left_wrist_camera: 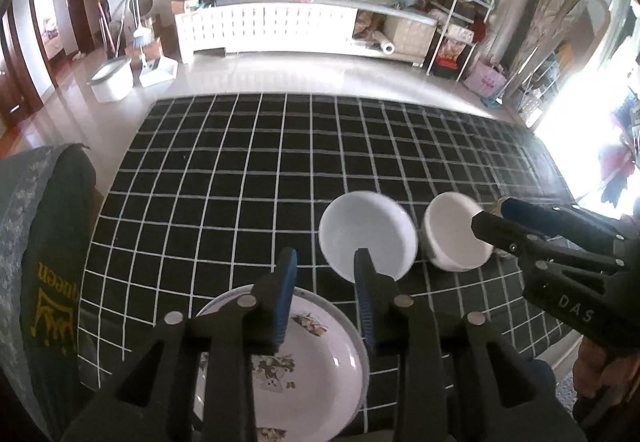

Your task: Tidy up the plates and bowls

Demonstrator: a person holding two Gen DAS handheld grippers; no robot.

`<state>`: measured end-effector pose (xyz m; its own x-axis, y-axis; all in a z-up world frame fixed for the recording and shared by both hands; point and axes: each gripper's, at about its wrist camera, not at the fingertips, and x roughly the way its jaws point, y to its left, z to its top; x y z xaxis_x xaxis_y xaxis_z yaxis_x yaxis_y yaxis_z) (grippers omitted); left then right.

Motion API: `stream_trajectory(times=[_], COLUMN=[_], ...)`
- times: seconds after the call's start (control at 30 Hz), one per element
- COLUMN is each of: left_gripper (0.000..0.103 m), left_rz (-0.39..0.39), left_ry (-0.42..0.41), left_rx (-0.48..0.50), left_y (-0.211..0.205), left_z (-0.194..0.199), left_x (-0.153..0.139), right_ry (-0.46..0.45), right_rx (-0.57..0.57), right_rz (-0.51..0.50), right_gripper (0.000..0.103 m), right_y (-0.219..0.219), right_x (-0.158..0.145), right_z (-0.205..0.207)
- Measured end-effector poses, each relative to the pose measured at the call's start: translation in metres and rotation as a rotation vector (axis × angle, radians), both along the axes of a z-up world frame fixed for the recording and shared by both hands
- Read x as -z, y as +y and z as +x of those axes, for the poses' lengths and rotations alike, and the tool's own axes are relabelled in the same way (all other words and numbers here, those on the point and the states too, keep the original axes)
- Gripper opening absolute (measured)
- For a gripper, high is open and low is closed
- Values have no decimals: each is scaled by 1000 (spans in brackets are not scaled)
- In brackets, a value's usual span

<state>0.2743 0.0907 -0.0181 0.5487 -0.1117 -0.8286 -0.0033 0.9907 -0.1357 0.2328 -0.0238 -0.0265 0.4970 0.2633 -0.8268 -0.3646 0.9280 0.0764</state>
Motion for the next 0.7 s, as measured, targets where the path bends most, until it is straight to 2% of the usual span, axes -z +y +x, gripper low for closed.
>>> stream_trajectory(times=[0.1, 0.23, 0.4, 0.53, 0.7], left_gripper=[27, 27, 27, 27, 27], left_rz=[-34, -99, -157, -157, -166], left_ry=[41, 110, 178, 206, 226], left_rx=[4, 7, 19, 27, 31], left_y=[8, 18, 21, 16, 11], left_z=[11, 28, 51, 69, 83], left_x=[16, 41, 68, 81, 94], right_ry=[60, 192, 237, 281, 289], right_rx=[-5, 12, 7, 5, 1], right_rz=[22, 82, 62, 66, 23], right_gripper=[44, 44, 44, 44, 44], right_y=[3, 2, 7, 9, 9], right_x=[16, 43, 62, 78, 94], right_z=[15, 39, 57, 71, 81])
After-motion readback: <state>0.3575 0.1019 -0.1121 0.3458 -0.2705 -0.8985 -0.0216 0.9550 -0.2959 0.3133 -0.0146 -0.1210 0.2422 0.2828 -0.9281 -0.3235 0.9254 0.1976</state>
